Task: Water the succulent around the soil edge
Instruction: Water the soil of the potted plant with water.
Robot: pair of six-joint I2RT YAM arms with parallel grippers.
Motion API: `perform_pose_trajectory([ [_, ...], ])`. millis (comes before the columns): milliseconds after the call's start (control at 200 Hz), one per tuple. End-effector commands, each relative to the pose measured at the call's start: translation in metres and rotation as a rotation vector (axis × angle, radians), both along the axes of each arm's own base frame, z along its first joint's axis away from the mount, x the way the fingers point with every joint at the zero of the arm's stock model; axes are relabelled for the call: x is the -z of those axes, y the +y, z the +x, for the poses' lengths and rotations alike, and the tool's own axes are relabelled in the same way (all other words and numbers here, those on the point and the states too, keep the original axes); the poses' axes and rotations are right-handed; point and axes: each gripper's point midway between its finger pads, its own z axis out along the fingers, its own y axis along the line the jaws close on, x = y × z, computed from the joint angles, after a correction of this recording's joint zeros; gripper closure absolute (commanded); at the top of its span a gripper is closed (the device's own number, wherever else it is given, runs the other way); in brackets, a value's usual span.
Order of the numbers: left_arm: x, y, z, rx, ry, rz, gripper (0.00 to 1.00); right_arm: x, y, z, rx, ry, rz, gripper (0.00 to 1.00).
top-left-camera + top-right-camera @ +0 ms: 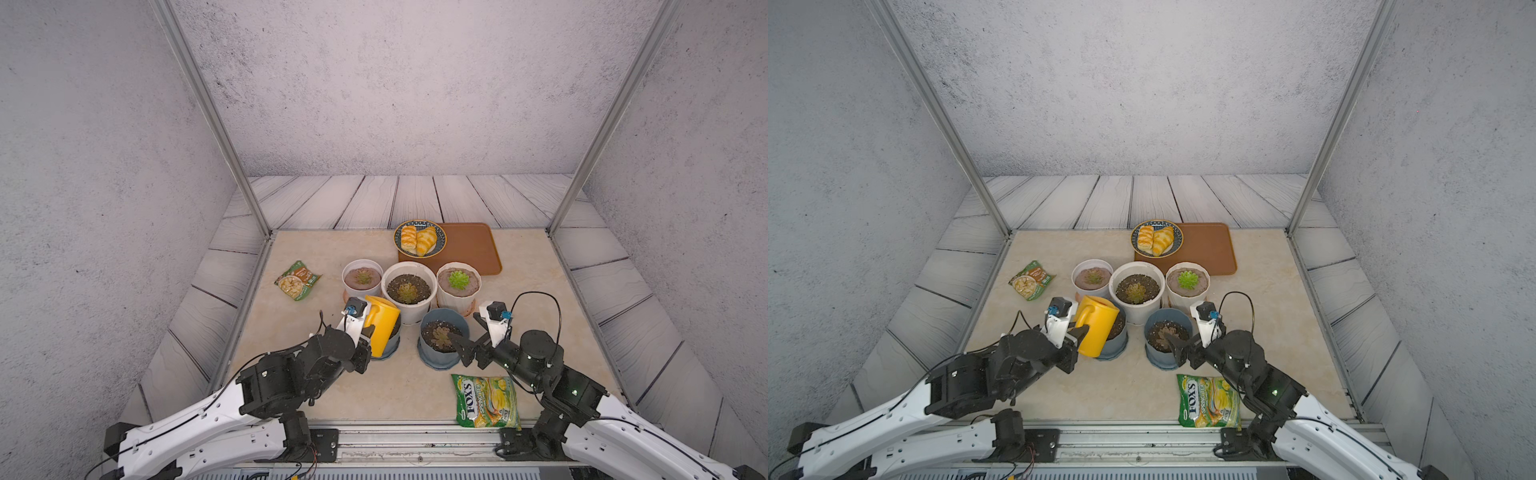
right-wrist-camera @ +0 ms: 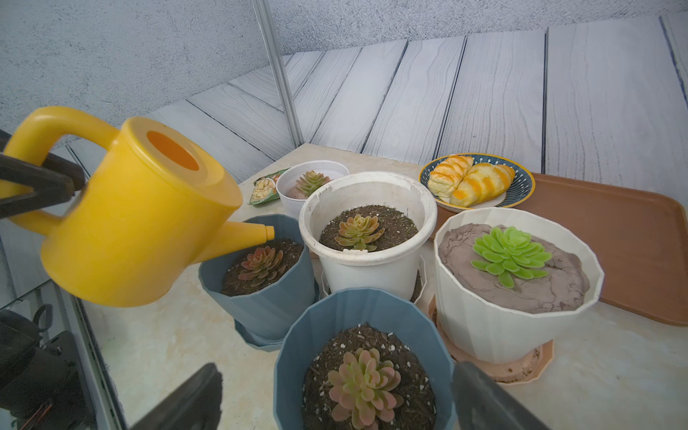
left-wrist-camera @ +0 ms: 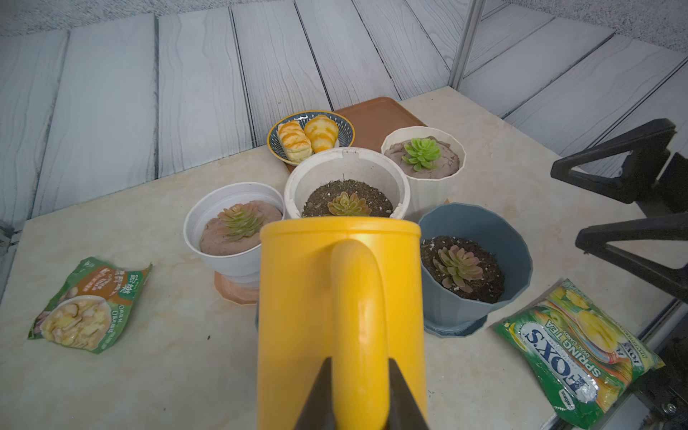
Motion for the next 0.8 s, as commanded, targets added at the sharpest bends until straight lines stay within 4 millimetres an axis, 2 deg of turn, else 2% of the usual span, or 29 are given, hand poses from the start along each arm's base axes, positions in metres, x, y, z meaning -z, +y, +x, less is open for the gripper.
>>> perform_pose_trajectory([
  [0,-0.020,-0.007,0.002,0.012,-0.010,-0.043,1.00,-0.008,-0.003,0.001,0.020,-0.014,0.029,0.01],
  [300,-0.007,-0.021,-0.008,0.079,0.110,-0.002,1.00,-0.010,-0.006,0.001,0.030,-0.020,0.035,0.01],
  [460,0.002,-0.014,-0.011,0.065,0.146,0.035,1.00,-0.013,-0.007,-0.001,0.025,-0.023,0.040,0.01],
  [570,0.000,-0.011,-0.015,0.069,0.158,0.019,1.00,-0.014,-0.007,-0.001,0.027,-0.025,0.042,0.01],
  [796,-0.002,0.009,-0.024,0.057,0.187,0.036,1.00,-0.013,-0.008,-0.001,0.031,-0.024,0.039,0.01],
])
